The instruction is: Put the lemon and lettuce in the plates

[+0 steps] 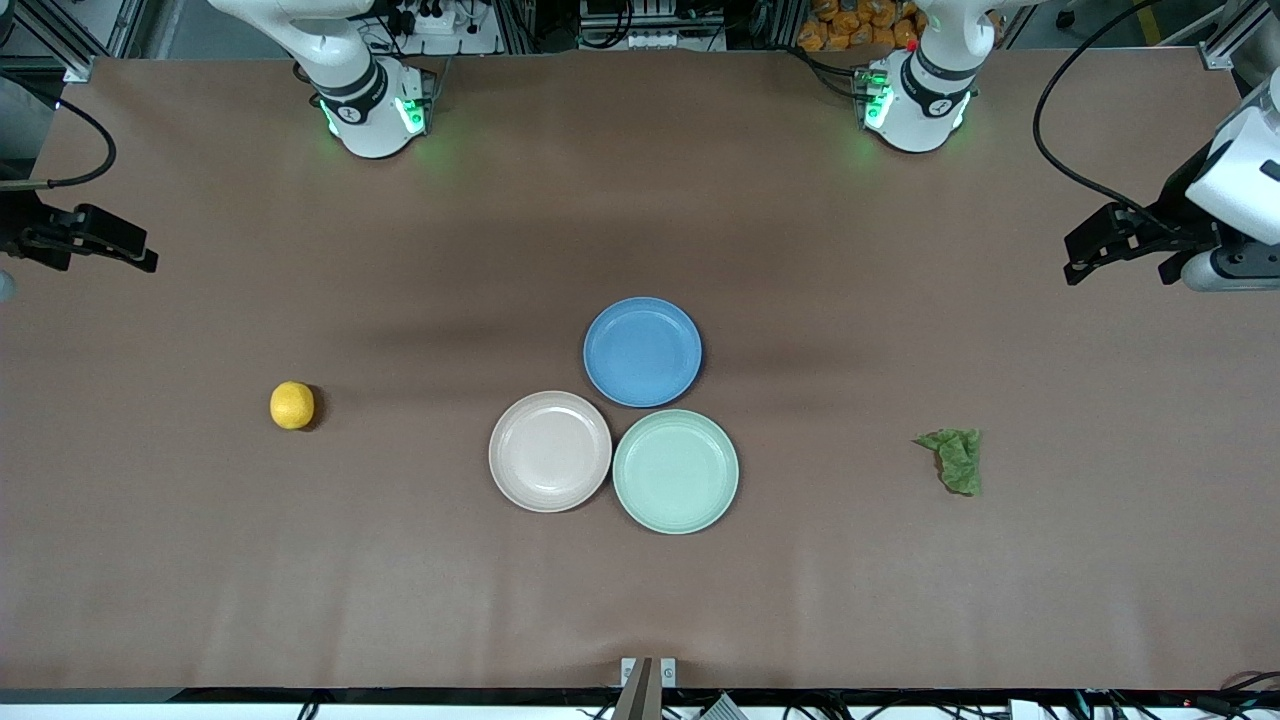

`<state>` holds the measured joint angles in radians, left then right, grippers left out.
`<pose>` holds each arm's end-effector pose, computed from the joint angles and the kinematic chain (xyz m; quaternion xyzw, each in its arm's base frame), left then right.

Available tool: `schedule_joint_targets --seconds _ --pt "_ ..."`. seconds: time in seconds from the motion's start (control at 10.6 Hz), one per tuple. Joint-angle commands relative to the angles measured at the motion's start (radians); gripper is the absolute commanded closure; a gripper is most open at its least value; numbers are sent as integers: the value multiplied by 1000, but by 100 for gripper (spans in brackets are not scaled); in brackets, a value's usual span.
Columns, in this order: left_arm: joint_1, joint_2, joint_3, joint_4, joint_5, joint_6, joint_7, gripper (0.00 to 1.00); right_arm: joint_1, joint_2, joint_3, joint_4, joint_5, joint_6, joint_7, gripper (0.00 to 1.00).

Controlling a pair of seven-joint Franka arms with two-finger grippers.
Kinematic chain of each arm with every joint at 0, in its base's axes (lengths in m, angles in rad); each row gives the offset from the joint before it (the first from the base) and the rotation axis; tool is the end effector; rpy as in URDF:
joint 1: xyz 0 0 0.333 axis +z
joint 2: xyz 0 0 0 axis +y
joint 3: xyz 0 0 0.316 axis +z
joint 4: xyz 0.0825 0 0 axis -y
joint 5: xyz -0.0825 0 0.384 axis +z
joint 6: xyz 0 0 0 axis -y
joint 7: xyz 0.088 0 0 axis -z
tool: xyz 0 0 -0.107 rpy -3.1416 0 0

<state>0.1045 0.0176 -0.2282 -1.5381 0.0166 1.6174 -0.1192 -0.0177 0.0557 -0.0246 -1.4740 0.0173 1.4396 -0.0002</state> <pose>0.5611 -0.0668 0.6347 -0.9995 0.0023 -0.0316 0.0025 0.5579 -0.0212 0.6277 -0.9987 0.0203 0.0448 0.0089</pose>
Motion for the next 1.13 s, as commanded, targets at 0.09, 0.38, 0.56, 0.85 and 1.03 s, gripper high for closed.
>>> schedule_joint_targets --seconds 0.09,0.38,0.56,0.85,1.03 --pt "9 36 -2 -10 -9 7 41 0 -7 0 6 11 3 -8 14 0" --pt "26 42 0 -152 -7 174 44 0 -7 0 5 11 3 -10 14 0" --pt "35 91 3 -249 -4 339 46 0 -13 0 5 7 3 -7 14 0" --pt "27 258 -2 -249 78 493 44 0 -16 -3 -7 -23 3 25 2 0" --pt "32 344 -2 -249 78 568 38 0 -16 -4 -26 -38 3 28 -18 0"
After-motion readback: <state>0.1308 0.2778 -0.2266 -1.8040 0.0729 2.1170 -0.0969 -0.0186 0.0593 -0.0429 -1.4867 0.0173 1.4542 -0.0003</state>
